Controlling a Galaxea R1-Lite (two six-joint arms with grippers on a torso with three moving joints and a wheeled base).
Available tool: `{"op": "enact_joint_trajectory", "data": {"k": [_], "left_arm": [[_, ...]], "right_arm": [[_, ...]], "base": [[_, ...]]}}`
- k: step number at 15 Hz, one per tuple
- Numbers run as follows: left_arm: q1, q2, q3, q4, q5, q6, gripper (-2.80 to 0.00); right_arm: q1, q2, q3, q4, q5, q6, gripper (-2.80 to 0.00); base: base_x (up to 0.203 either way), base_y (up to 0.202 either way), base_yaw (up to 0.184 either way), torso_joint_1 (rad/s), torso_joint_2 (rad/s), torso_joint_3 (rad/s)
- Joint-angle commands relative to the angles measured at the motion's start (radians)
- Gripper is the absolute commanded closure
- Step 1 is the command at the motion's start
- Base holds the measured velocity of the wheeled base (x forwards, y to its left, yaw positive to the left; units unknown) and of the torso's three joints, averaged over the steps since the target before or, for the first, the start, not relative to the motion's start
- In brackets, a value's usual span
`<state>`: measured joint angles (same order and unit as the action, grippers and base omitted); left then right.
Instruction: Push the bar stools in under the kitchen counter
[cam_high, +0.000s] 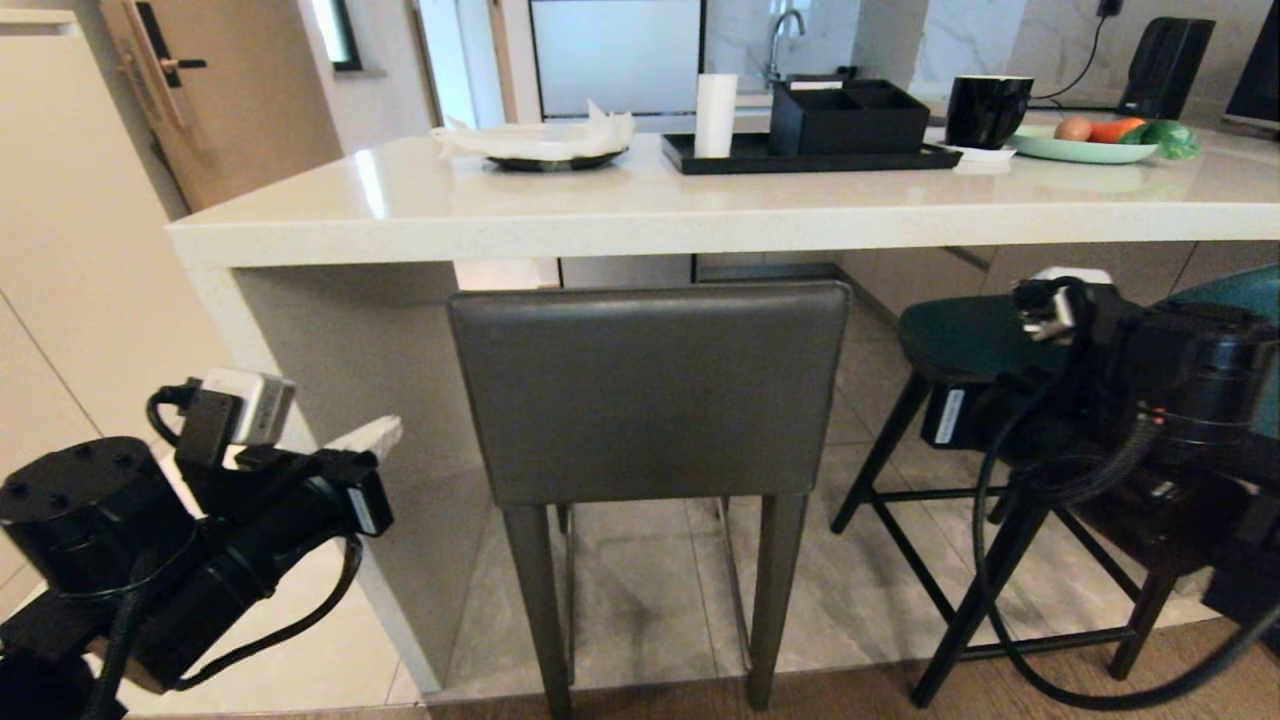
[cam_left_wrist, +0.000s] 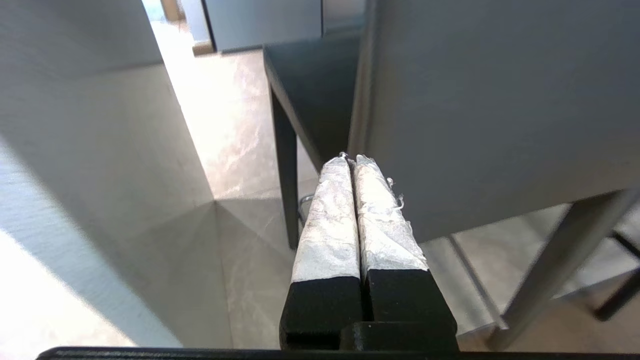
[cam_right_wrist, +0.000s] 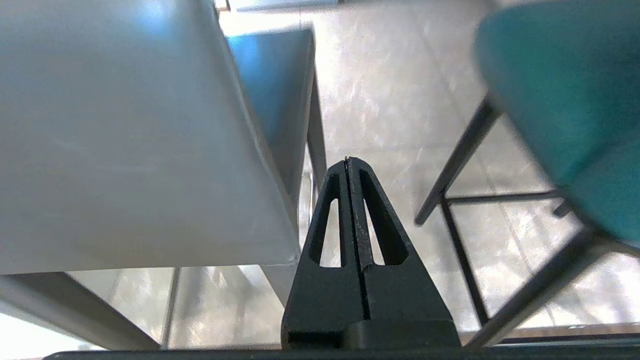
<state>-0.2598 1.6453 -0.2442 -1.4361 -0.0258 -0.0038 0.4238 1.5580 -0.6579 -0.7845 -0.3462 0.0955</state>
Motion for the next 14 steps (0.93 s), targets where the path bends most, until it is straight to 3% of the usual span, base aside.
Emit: {"op": "enact_joint_trajectory", "data": {"k": [1, 4, 8, 10, 14], "left_arm": [[-0.002, -0.192, 0.048, 0.023, 0.000, -0.003, 0.00], [-0.002, -0.482, 0.063, 0.241, -0.001, -0.006, 0.00], [0.008, -0.912, -0.019, 0.776, -0.007, -0.016, 0.00], [0.063, -1.058, -0.092, 0.988, -0.014, -0.027, 0.00], [0.204, -1.262, -0.211, 1.229, -0.020, -0.038, 0.00]], "right_arm": [[0.001, -0.252, 0.033, 0.063, -0.003, -0.001, 0.00], [-0.049, -0.524, 0.057, 0.235, -0.004, -0.008, 0.00], [-0.185, -0.858, 0.083, 0.479, -0.003, -0.059, 0.00], [-0.235, -0.997, 0.082, 0.615, -0.002, -0.080, 0.00], [-0.349, -1.196, 0.059, 0.827, 0.002, -0.114, 0.00]], "base": [[0.000, 0.000, 0.000, 0.000, 0.00, 0.000], [0.000, 0.000, 0.000, 0.000, 0.00, 0.000], [0.000, 0.000, 0.000, 0.000, 0.00, 0.000], [0.000, 0.000, 0.000, 0.000, 0.00, 0.000], [0.000, 0.000, 0.000, 0.000, 0.00, 0.000]]}}
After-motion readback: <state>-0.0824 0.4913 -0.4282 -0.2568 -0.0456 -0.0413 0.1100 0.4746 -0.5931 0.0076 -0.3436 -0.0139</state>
